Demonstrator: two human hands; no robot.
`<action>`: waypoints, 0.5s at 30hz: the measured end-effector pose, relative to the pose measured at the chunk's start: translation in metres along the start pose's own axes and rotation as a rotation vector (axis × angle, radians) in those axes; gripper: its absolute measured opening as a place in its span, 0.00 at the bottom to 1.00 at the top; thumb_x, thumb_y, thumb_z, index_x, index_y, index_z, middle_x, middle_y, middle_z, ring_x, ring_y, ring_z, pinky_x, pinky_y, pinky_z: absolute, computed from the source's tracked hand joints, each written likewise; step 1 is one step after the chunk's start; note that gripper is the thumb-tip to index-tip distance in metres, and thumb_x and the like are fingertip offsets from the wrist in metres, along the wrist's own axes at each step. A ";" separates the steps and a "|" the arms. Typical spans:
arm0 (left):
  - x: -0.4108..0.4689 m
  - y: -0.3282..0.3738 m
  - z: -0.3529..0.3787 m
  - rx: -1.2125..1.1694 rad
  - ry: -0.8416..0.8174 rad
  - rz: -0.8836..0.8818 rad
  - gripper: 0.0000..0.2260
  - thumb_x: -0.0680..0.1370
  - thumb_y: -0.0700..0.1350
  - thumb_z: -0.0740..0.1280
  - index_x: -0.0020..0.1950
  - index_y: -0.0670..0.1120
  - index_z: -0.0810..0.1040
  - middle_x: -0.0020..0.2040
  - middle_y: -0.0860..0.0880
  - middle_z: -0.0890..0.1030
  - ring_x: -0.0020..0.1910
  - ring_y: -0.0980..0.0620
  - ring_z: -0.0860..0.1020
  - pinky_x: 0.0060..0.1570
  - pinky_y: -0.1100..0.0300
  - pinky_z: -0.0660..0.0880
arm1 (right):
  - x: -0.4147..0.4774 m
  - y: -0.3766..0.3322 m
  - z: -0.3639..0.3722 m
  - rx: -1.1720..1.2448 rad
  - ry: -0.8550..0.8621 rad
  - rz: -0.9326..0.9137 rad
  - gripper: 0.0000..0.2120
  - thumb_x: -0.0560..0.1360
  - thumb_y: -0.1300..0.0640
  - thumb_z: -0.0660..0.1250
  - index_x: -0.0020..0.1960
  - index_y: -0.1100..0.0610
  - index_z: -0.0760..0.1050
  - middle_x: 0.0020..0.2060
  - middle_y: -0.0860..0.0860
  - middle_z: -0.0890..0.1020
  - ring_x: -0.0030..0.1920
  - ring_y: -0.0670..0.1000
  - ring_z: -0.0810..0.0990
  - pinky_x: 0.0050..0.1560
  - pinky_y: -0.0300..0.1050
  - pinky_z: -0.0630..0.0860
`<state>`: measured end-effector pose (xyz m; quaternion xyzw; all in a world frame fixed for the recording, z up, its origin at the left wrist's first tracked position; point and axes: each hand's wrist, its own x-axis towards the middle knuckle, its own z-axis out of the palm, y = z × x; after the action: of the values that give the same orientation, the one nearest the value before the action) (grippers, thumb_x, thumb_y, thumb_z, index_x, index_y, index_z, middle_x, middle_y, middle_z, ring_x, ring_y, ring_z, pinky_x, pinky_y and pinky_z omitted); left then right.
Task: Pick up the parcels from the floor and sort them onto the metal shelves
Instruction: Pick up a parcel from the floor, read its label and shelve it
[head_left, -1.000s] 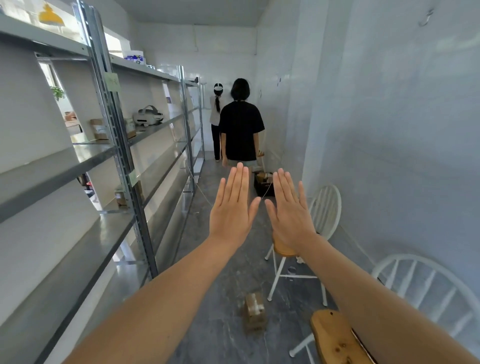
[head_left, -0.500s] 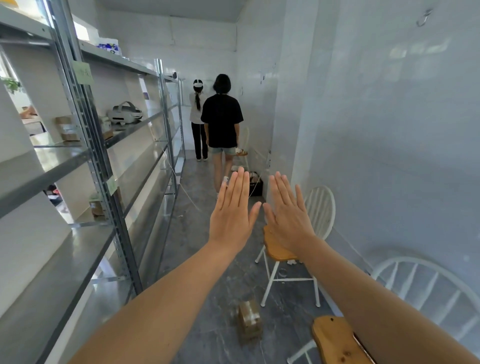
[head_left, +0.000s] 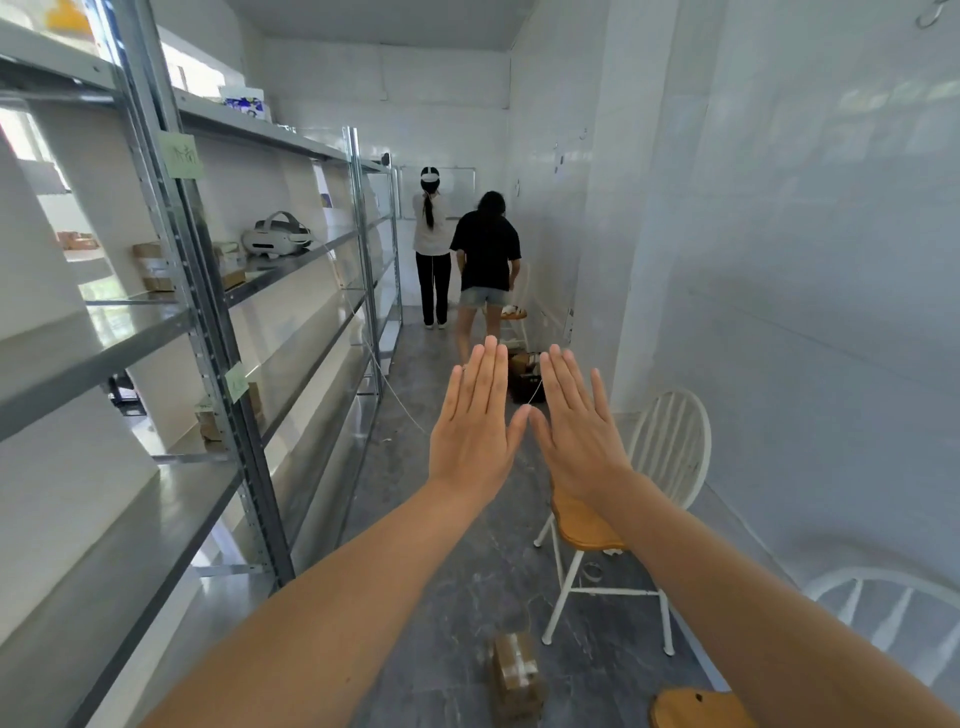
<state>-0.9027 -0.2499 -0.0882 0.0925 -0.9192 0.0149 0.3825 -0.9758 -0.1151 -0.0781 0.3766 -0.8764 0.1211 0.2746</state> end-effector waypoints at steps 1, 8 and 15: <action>0.006 0.002 0.005 -0.001 0.002 -0.005 0.31 0.85 0.59 0.44 0.82 0.41 0.43 0.83 0.45 0.43 0.82 0.51 0.42 0.80 0.50 0.46 | 0.006 0.006 0.002 0.012 0.003 0.000 0.32 0.81 0.43 0.34 0.81 0.57 0.40 0.81 0.52 0.42 0.80 0.50 0.37 0.78 0.51 0.35; 0.043 0.021 0.040 0.003 -0.017 -0.031 0.32 0.84 0.61 0.41 0.82 0.42 0.42 0.83 0.46 0.42 0.81 0.52 0.41 0.80 0.52 0.43 | 0.040 0.050 0.026 0.069 0.008 -0.011 0.32 0.80 0.44 0.35 0.81 0.58 0.39 0.81 0.52 0.41 0.80 0.50 0.37 0.80 0.54 0.40; 0.078 0.046 0.079 0.019 -0.033 -0.039 0.31 0.85 0.58 0.45 0.82 0.43 0.41 0.83 0.47 0.41 0.81 0.52 0.39 0.80 0.52 0.42 | 0.062 0.099 0.051 0.119 0.013 -0.012 0.31 0.82 0.44 0.36 0.81 0.57 0.40 0.81 0.52 0.42 0.80 0.50 0.37 0.79 0.51 0.37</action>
<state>-1.0201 -0.2248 -0.0875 0.1142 -0.9233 0.0145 0.3664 -1.1031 -0.1051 -0.0853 0.3966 -0.8636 0.1738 0.2583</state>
